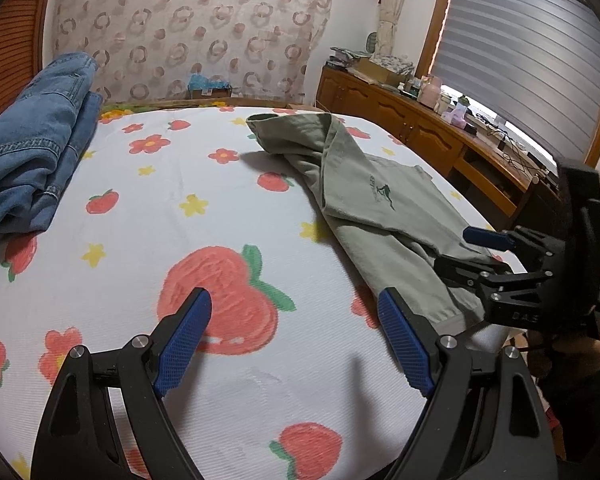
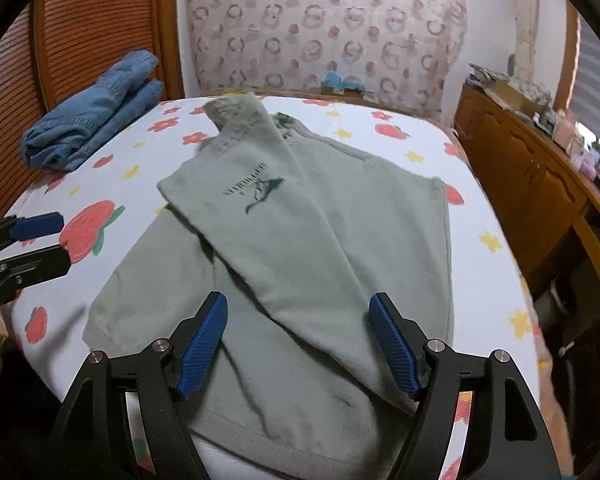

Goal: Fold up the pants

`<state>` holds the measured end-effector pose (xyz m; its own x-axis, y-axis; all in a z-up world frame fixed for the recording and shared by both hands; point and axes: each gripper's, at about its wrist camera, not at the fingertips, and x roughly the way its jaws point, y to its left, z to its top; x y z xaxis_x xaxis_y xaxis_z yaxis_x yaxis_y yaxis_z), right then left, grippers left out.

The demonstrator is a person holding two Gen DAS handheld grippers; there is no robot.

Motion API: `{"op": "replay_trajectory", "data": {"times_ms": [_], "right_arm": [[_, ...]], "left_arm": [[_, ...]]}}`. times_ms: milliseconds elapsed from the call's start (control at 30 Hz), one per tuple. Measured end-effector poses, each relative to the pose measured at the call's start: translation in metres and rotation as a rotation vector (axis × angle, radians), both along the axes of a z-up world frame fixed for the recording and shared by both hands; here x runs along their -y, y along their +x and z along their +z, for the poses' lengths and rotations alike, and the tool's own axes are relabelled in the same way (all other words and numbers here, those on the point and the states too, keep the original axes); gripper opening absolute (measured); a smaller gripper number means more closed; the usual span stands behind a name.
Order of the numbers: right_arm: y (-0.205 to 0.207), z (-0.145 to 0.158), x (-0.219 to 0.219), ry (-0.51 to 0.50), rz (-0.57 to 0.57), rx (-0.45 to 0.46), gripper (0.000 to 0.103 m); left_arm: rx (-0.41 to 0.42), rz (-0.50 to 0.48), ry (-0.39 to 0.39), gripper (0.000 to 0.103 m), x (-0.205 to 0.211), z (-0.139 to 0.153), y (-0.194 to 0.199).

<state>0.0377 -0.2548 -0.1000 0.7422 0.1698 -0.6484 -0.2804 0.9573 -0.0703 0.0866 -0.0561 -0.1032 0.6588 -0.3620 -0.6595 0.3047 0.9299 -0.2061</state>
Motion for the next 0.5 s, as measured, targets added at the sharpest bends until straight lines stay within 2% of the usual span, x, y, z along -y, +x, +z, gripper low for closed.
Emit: {"op": "replay_trajectory", "data": {"times_ms": [67,167,300,500], "right_arm": [[-0.001,0.012,-0.011,-0.029,0.044,0.013,0.075],[0.001,0.023,-0.024,-0.021,0.104,0.025,0.075],[0.007,0.029,-0.038,-0.051,0.154,0.027,0.075],[0.031,0.033,-0.061,-0.066,0.24,-0.004,0.045]], "left_arm": [[0.003,0.006,0.0,0.086,-0.003,0.001,0.0],[0.01,0.02,-0.001,0.086,-0.008,0.003,-0.001],[0.016,0.041,0.0,0.086,-0.015,0.005,-0.001],[0.014,0.064,-0.006,0.086,-0.025,0.005,-0.001]]}}
